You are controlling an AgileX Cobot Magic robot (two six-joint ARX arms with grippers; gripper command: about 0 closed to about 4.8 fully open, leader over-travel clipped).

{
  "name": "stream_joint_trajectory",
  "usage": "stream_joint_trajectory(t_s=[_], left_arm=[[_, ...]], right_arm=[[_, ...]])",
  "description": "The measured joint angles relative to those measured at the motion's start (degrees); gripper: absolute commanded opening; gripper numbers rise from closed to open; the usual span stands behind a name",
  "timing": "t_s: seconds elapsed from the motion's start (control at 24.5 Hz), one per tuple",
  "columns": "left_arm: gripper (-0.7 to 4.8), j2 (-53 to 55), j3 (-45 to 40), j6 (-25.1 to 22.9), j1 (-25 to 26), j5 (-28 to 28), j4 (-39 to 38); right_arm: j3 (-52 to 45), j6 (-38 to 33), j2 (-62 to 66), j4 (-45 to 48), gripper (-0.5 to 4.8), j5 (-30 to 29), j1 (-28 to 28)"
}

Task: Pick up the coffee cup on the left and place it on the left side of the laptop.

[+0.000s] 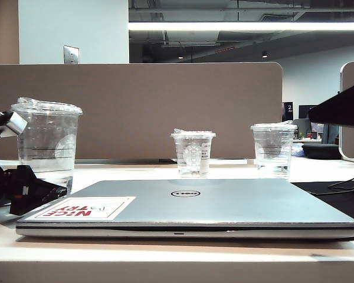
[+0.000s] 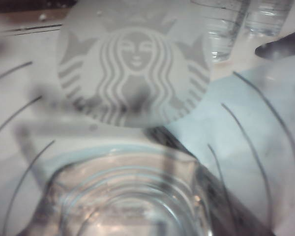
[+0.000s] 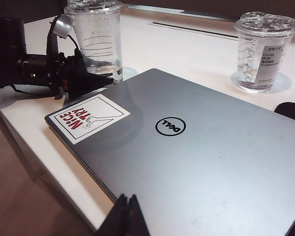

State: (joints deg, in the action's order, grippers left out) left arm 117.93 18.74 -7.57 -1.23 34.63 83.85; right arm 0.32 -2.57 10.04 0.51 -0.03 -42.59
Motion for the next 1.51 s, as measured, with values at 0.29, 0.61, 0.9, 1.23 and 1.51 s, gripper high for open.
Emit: stream_joint_trajectory(t_s=[0.29,0.61,0.9,1.23,1.51], left_arm=[[4.08,0.09,-0.22,-3.04,-0.26,-0.92,0.0],[4.79,-0.04,-0.68,-3.39,0.87,-1.29,0.0],[4.79,-9.35,-12.26,-0.74,1.25,-2.82,-0.02],[2.62,-26.21,-18.4,5.81,1.27,-6.4,-2.8],[-0.06,-33.27,-18.53,9.44,1.27,-6.43,-3.28]], right_arm=[[0.0,0.0,0.0,0.0,-0.04,-0.02,0.0],[0.0,0.0,0.0,0.0,-0.04,0.0,0.0],[0.0,0.0,0.0,0.0,-0.04,0.0,0.0],[0.0,0.0,0.0,0.0,-0.04,0.0,0.02],[0.0,0.0,-0.02,-0.02,-0.04,0.0,0.22]])
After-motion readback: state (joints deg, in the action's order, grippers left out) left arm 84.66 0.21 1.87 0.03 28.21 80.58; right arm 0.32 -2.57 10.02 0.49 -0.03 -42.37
